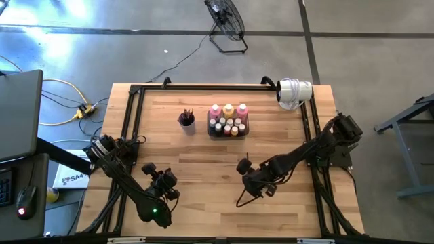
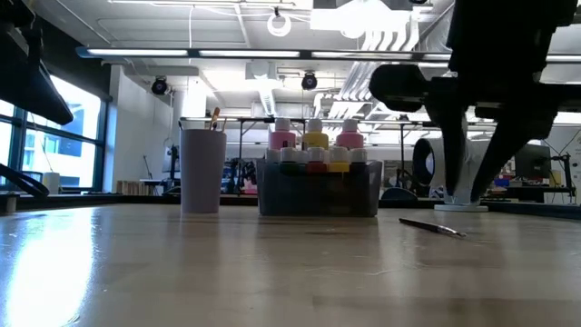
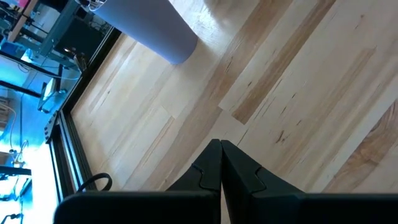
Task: Pick & Place Paint Supplies
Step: Put the silver paint brush into the purple cup
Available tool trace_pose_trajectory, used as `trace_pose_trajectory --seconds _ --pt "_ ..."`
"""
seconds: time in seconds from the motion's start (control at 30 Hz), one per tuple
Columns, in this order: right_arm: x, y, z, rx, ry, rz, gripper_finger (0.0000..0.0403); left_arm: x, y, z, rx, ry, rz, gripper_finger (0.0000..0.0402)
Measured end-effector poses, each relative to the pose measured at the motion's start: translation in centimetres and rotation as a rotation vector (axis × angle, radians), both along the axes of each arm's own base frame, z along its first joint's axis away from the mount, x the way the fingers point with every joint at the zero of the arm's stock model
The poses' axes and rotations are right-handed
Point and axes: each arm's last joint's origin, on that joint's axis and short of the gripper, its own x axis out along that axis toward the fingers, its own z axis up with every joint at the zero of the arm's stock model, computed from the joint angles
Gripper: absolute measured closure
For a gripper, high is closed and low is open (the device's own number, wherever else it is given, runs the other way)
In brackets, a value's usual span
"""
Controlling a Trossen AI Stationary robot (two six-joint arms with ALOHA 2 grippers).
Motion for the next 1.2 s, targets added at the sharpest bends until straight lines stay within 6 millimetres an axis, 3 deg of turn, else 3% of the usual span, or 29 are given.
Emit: trace_pose_trajectory --seconds 0.2,0.33,0.57,0.87,1.2 --pt "0.3 0.2 -0.5 -0.010 -0.019 0.051 0.0271 0.0 0.0 0.0 0.000 -0.001 0.000 0.0402" --pt "0.5 0.3 -2.5 -0.057 0.040 0.114 0.0254 0.0 0.0 0.0 -0.003 -0.005 0.000 0.0402" --pt "0.7 0.8 -3.6 -0.132 0.044 0.176 0.0267 0.0 0.0 0.0 -0.006 -0.006 0.000 0.0402" --pt "1.1 -0.1 -3.5 -0.118 0.053 0.156 0.0309 0.1 0.0 0.0 -0.006 -0.007 0.000 0.0402" --pt "2.8 -1.5 -2.3 -0.090 0.052 0.153 0.0311 0.1 -0.1 -0.1 -0.010 -0.010 0.000 0.0402"
